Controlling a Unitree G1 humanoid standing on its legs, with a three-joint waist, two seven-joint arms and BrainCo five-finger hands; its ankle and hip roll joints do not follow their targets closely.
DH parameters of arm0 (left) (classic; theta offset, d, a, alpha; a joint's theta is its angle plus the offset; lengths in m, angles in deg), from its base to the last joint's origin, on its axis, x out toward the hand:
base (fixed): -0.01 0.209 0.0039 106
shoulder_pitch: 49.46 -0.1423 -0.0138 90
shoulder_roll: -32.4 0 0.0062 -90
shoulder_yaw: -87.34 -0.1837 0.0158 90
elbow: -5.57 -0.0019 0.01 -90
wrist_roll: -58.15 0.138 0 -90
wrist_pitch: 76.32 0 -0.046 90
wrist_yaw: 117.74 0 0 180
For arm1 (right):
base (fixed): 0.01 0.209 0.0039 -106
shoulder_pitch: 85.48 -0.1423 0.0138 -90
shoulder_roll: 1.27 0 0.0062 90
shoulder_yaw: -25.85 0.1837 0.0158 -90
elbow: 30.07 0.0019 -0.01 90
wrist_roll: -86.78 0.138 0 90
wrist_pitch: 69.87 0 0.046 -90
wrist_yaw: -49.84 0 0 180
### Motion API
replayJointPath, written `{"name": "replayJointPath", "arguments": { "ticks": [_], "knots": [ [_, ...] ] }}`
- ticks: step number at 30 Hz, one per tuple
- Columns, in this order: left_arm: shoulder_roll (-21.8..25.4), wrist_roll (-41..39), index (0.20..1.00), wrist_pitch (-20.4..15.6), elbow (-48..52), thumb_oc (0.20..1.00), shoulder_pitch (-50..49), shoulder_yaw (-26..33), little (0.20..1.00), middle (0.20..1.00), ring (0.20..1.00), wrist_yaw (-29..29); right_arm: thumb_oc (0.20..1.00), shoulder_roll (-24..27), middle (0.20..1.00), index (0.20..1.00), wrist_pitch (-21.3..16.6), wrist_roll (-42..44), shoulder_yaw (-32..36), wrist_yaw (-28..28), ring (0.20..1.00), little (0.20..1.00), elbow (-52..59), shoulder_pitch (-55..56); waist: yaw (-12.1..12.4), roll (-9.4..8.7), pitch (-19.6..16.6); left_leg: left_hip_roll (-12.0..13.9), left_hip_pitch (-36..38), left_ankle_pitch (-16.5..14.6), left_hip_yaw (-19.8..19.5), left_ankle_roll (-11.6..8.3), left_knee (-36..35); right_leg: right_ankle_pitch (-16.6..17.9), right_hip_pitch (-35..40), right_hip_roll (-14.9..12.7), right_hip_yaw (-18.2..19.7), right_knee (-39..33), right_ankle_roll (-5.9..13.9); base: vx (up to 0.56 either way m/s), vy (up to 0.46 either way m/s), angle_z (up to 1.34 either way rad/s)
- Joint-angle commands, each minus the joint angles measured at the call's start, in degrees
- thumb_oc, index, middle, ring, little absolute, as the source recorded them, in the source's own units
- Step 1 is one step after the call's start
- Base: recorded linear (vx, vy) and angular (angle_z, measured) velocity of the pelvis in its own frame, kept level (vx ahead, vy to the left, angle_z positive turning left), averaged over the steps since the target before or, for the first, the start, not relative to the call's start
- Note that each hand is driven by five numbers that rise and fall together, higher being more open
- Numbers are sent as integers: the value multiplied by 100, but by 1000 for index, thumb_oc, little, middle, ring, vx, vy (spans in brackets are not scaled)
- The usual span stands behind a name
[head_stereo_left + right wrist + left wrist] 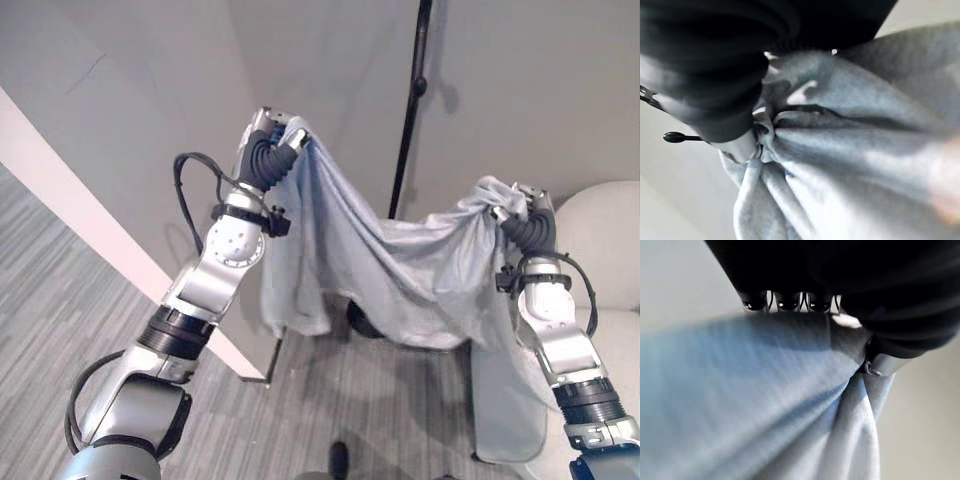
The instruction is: Hang the clothes on the sofa on the clothes rack.
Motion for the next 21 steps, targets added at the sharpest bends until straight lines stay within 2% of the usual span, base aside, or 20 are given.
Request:
{"name": "replayJointPath", "arguments": {
  "ticks": [1,4,9,21],
  "knots": [
    [-161,167,200,-262,301,200,230,370,200,200,200,-58,200,327,200,200,-351,-82,133,124,200,200,132,-394,-15,-114,-459,89,-36,-497,-192,-490,294,302,-7,282,-139,-349,-229,74,-46,35],
    [-245,248,200,-261,398,200,135,484,200,200,200,-36,200,404,200,200,-341,-64,209,37,200,200,282,-236,-8,-102,-641,196,282,-433,-190,-621,66,429,376,389,-152,-852,-219,188,-102,35],
    [-276,242,200,-257,457,200,120,514,200,200,200,-91,200,414,200,200,-364,-37,185,3,200,200,316,-244,-41,-80,-760,305,392,-490,-173,-666,30,307,516,396,-241,-872,-216,65,-48,2],
    [-264,235,200,-283,542,200,123,496,200,200,200,-76,200,370,200,200,-417,38,94,9,200,200,427,-478,-38,-63,-824,293,426,-499,-80,-605,30,354,529,285,-228,-872,-161,0,25,-1]
  ]
}}
